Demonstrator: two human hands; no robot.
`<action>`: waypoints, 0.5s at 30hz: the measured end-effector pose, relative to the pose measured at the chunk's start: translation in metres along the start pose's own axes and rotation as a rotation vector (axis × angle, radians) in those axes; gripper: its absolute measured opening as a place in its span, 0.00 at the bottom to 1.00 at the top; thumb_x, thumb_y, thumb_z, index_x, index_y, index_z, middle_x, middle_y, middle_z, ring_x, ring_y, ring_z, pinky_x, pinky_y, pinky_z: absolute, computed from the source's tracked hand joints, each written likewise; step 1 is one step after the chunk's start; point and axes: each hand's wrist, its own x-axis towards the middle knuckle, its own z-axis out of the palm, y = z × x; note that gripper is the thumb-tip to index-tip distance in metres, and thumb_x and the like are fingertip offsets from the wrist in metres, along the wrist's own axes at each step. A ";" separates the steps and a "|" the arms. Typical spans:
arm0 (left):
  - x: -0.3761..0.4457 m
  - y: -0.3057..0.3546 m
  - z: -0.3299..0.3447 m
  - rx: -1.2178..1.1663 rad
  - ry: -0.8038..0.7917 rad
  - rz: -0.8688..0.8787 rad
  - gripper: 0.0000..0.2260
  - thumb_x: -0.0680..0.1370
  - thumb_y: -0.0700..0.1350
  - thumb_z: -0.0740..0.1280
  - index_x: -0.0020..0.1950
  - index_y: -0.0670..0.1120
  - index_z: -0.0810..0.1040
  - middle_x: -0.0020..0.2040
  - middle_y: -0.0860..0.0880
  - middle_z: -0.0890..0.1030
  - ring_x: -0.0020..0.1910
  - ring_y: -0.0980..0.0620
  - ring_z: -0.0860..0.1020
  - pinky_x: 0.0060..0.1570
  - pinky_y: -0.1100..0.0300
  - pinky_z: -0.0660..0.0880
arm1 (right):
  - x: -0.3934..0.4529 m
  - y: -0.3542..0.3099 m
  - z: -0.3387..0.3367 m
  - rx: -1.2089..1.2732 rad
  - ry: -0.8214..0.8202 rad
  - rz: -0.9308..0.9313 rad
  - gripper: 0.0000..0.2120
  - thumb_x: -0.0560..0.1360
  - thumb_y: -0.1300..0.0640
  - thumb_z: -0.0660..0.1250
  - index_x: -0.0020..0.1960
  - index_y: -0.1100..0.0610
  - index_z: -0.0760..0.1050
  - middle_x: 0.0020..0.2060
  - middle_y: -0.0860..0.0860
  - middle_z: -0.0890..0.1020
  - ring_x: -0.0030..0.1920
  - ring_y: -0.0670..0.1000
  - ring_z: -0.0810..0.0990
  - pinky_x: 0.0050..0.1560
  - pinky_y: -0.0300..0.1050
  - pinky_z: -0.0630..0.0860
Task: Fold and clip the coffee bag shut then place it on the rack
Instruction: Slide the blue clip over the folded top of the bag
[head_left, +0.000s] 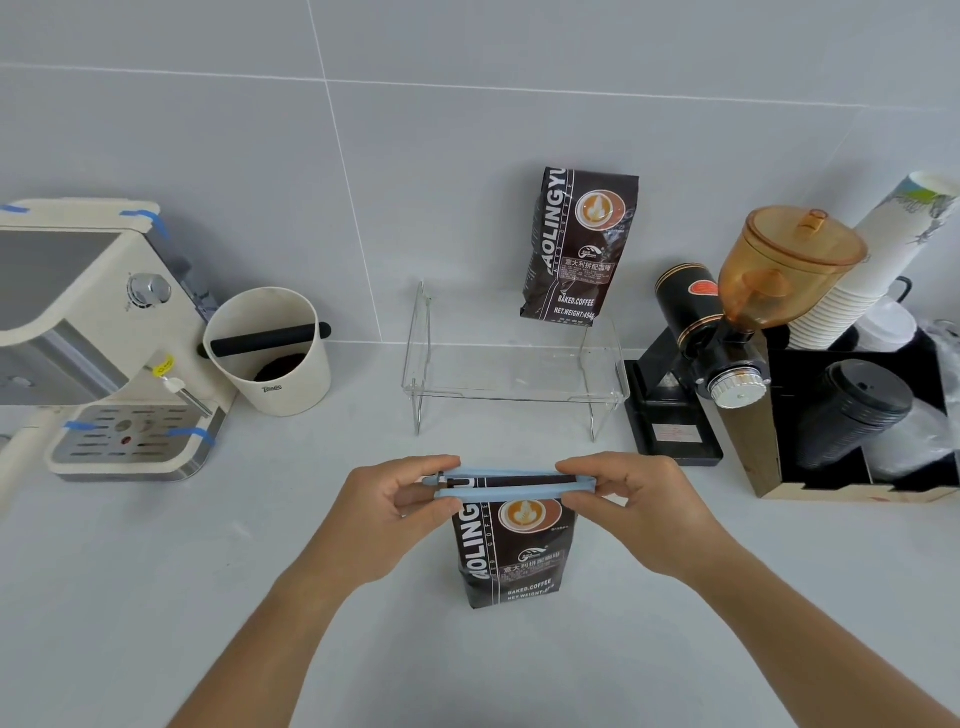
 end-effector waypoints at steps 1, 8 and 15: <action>-0.001 0.000 0.000 -0.001 -0.002 -0.008 0.17 0.71 0.34 0.73 0.54 0.53 0.82 0.51 0.56 0.86 0.49 0.56 0.85 0.49 0.68 0.78 | 0.000 0.000 0.000 -0.019 -0.013 0.010 0.14 0.69 0.57 0.75 0.51 0.41 0.81 0.44 0.37 0.83 0.45 0.43 0.83 0.45 0.37 0.81; -0.003 0.000 -0.001 0.034 0.031 0.021 0.16 0.70 0.35 0.74 0.50 0.56 0.82 0.49 0.60 0.85 0.47 0.58 0.85 0.49 0.70 0.78 | 0.003 -0.002 0.000 -0.059 -0.047 0.011 0.14 0.70 0.56 0.74 0.55 0.47 0.82 0.44 0.37 0.82 0.46 0.46 0.83 0.47 0.37 0.80; -0.003 0.004 -0.005 0.189 0.016 0.064 0.16 0.71 0.40 0.74 0.50 0.61 0.80 0.50 0.64 0.83 0.48 0.61 0.84 0.53 0.66 0.78 | 0.001 -0.001 0.003 -0.052 -0.008 0.009 0.12 0.70 0.57 0.74 0.53 0.48 0.82 0.43 0.34 0.81 0.46 0.42 0.82 0.38 0.31 0.78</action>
